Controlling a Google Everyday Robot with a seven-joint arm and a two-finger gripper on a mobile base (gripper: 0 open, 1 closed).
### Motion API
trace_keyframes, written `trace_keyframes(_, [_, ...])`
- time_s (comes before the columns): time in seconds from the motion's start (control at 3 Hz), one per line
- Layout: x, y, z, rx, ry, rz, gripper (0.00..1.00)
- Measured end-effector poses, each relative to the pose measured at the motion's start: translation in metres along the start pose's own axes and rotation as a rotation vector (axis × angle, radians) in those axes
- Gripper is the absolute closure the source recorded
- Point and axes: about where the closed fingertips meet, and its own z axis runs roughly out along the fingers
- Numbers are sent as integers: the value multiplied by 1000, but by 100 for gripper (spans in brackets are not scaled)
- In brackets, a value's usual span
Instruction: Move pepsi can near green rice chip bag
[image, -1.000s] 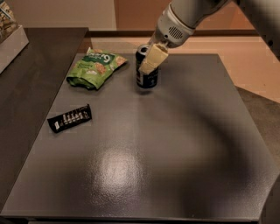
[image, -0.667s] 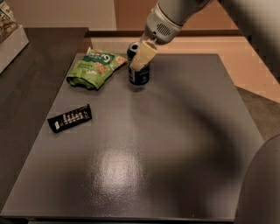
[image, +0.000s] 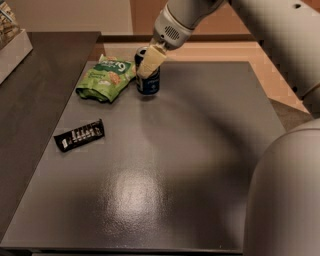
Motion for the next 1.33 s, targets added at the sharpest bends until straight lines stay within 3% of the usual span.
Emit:
trace_keyframes(0.33, [-7, -5, 12, -12, -9, 14, 100])
trace_keyframes(0.67, [-5, -7, 23, -30, -11, 31, 83])
trace_keyframes(1.33, [-7, -13, 35, -46, -46, 35, 36])
